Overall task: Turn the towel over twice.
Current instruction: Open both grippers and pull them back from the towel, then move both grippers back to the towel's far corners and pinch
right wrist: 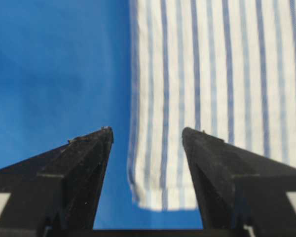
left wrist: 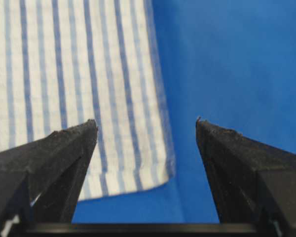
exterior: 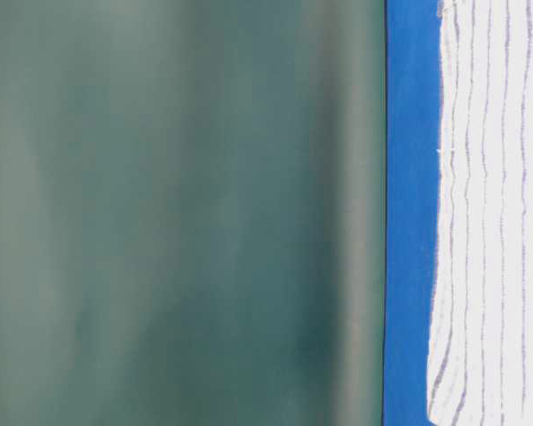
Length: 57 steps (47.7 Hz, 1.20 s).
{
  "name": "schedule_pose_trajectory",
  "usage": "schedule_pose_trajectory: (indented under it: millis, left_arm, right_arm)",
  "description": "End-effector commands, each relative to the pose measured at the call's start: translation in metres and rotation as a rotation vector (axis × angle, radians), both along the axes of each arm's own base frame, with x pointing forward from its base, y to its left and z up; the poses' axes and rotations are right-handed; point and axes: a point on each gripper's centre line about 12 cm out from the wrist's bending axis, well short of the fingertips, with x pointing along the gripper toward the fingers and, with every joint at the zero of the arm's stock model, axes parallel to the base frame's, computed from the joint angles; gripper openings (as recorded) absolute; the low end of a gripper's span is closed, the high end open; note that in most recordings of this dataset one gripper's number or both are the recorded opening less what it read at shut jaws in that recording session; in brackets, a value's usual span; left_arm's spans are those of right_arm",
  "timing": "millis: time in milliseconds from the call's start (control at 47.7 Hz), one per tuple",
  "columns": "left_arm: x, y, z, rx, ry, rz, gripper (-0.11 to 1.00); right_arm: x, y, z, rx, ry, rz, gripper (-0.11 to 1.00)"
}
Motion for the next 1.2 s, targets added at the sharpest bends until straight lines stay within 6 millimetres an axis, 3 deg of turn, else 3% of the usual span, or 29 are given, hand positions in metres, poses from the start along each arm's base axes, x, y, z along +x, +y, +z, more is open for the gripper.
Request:
schedule_pose_trajectory:
  millis: [0, 336, 504, 755, 965, 1175]
  left_arm:
    - [0.001, 0.004, 0.026, -0.018, -0.087, 0.015, 0.76]
    - [-0.030, 0.017, 0.075, -0.054, -0.297, 0.052, 0.76]
    - [-0.045, 0.022, 0.088, -0.057, -0.369, 0.063, 0.76]
    - [-0.043, 0.037, 0.082, -0.033, -0.347, 0.125, 0.76]
    - [-0.035, 0.071, 0.057, 0.028, -0.275, 0.261, 0.76]
    - [-0.029, 0.109, 0.029, 0.137, -0.255, 0.375, 0.76]
  right_arm:
    - [0.001, -0.005, 0.025, -0.009, -0.092, -0.003, 0.62]
    - [-0.028, -0.023, 0.086, -0.068, -0.351, -0.023, 0.62]
    - [-0.036, -0.029, 0.098, -0.103, -0.400, -0.030, 0.62]
    - [-0.030, -0.050, 0.086, -0.135, -0.345, -0.118, 0.62]
    - [-0.020, -0.087, 0.062, -0.171, -0.233, -0.255, 0.62]
    - [-0.014, -0.123, 0.024, -0.186, -0.081, -0.372, 0.62]
